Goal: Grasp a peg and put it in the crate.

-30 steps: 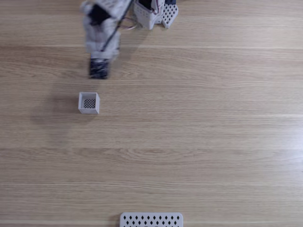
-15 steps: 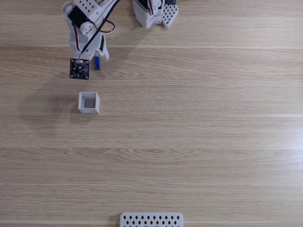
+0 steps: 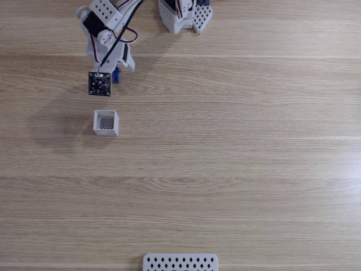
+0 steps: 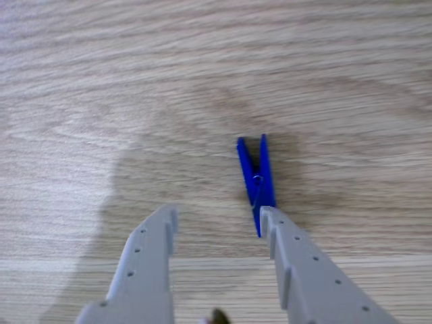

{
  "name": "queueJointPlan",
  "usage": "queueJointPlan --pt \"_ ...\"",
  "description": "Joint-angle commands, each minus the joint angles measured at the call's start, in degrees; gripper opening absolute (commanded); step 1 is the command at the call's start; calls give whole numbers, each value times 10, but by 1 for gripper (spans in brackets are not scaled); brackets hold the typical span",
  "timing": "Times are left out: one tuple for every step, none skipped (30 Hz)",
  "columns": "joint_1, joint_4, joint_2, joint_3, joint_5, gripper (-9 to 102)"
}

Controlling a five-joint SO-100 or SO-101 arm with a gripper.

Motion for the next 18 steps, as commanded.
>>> queueJointPlan --pt "6 -33 17 2 -5 21" --pt "6 -47 18 9 -5 21" --pt "6 -58 22 18 -5 21" --pt "5 -69 32 29 -6 21" --pt "5 -79 43 43 -6 21" --pt "2 -91 54 58 -6 21" --pt "-2 -104 64 74 -6 21" --pt "-4 -117 74 87 -6 21" --pt "-4 -127 82 98 -6 21" --pt "-4 -139 89 109 -6 21" --pt "-4 -149 95 119 -6 21" --pt "-3 -157 99 126 -6 21" --pt "-3 -163 103 132 -6 21" --pt "-3 -167 105 135 -6 21" --pt "-3 -171 108 140 -6 21" --pt "-3 -172 110 141 -6 21" --pt "-3 -173 112 142 -6 21" --pt "-2 -175 112 143 -6 20"
